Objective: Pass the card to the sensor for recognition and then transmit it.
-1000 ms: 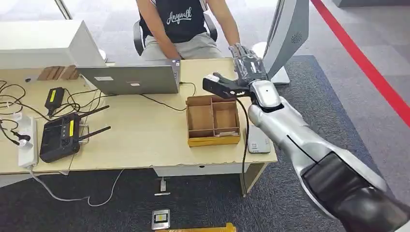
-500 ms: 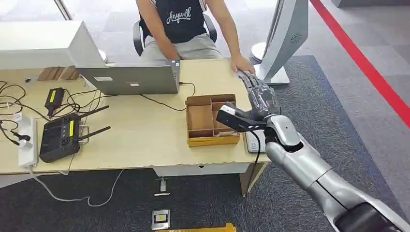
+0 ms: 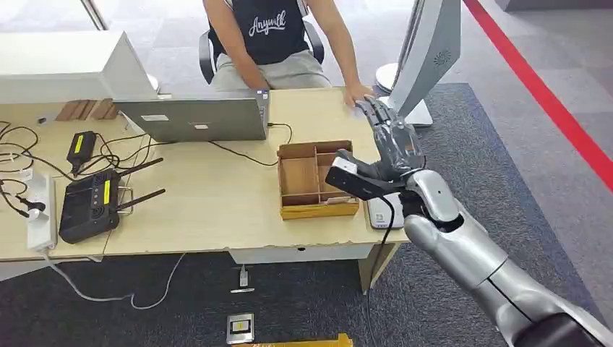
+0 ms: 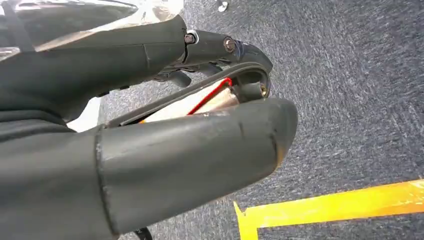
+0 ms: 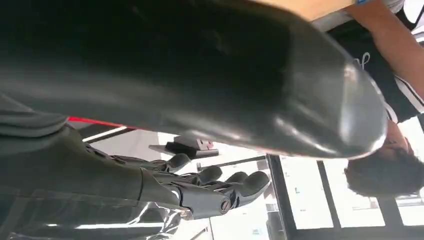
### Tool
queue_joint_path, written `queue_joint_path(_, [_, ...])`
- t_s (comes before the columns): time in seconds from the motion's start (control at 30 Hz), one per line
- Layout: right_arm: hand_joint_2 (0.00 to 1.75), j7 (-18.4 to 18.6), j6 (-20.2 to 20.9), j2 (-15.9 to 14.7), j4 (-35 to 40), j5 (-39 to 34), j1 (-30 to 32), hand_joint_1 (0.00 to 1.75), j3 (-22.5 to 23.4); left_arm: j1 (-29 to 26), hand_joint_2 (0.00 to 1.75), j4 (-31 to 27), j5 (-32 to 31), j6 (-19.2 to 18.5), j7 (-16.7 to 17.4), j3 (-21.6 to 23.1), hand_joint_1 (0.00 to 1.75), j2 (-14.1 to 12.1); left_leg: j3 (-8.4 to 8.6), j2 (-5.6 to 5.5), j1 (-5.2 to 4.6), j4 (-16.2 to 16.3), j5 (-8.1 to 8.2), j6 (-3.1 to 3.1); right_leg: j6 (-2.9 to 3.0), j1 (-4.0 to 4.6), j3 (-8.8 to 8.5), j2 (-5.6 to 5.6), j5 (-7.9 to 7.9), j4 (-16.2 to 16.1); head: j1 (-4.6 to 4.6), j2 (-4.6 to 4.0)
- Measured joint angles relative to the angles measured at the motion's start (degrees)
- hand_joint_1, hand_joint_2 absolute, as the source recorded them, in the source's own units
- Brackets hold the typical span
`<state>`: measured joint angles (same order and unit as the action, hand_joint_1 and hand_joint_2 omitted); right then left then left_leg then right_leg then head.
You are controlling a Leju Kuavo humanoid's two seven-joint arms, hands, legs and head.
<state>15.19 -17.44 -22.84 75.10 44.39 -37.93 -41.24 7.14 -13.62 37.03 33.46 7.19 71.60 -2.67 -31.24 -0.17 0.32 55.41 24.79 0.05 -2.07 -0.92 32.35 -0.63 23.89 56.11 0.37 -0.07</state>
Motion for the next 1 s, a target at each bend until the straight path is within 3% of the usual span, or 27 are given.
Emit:
queue_joint_path(0.57, [0.0, 0.0, 0.1, -0.2, 1.0, 0.0, 0.3, 0.0, 0.5, 0.0, 0.0, 0.0, -0.1, 0.0, -0.1, 0.0, 0.0, 0.1, -0.01, 0.0, 0.0, 0.0, 0.0, 0.0, 0.0, 0.0, 0.0, 0.0, 0.0, 0.0, 0.0, 0.0])
queue_joint_path(0.6, [1.75, 0.0, 0.2, -0.2, 1.0, 0.0, 0.4, 0.0, 0.5, 0.0, 0.0, 0.0, -0.1, 0.0, -0.2, 0.0, 0.0, 0.1, -0.01, 0.0, 0.0, 0.0, 0.0, 0.0, 0.0, 0.0, 0.0, 0.0, 0.0, 0.0, 0.02, 0.0])
queue_joint_path(1.0, [1.75, -1.5, 5.3, 0.4, 1.0, 2.5, 3.1, 0.0, -1.0, 0.1, 0.0, 0.0, -1.1, -1.1, -1.4, 0.0, 0.0, 0.0, -0.02, -0.01, 0.0, 0.0, 0.0, 0.0, 0.0, 0.0, 0.0, -0.01, 0.01, 0.0, 0.02, 0.0])
